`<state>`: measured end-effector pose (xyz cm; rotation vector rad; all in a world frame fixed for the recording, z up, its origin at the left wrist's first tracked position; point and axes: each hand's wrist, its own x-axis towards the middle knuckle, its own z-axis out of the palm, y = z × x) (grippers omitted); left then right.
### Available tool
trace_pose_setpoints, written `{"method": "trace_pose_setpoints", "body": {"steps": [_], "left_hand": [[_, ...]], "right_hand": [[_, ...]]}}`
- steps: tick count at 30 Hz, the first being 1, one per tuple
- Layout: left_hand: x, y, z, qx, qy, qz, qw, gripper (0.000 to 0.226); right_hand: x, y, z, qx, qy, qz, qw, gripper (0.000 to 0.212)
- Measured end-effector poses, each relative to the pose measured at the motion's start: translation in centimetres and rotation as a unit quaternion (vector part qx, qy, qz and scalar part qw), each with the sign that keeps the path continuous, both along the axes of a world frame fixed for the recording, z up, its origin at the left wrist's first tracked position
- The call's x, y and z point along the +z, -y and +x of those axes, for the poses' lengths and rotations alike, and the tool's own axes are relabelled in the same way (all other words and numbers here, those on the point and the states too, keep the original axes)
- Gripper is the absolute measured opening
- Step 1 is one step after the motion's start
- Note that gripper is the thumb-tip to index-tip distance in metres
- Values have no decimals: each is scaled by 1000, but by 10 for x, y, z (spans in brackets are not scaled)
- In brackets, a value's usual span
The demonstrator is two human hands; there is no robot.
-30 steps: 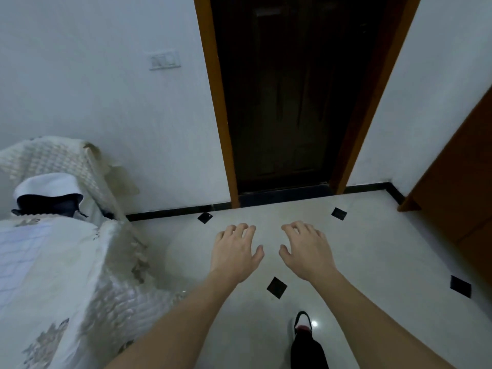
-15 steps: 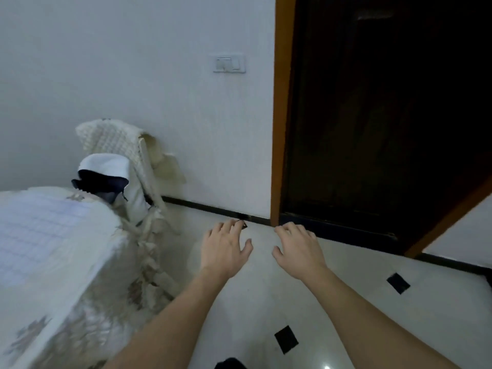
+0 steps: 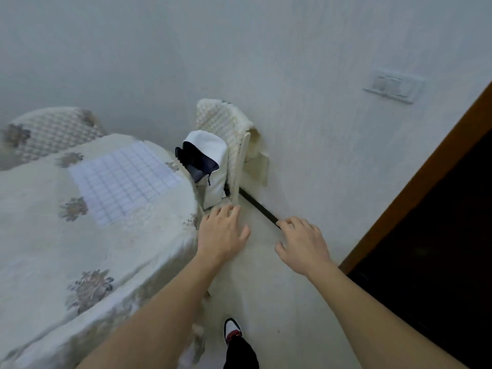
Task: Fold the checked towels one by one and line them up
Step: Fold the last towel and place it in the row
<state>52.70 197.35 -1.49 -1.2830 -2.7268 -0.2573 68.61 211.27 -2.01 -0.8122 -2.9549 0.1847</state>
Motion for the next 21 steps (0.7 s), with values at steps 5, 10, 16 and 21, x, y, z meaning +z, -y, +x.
{"method": "trace_pose_setpoints", "body": {"steps": [5, 10, 16, 21], "left_hand": [[-9, -23, -104, 67, 34, 24, 997, 48], [-13, -28, -189, 106, 31, 18, 994, 51], [-21, -21, -256, 155, 45, 2, 987, 55], [-30, -14, -302, 216, 70, 9, 974, 51]], "right_hand": [[0, -37, -113, 59, 19, 7, 998, 43], [9, -64, -228, 110, 1, 20, 994, 43], [7, -75, -324, 170, -2, 26, 985, 41], [-3, -76, -396, 255, 8, 21, 967, 44]]}}
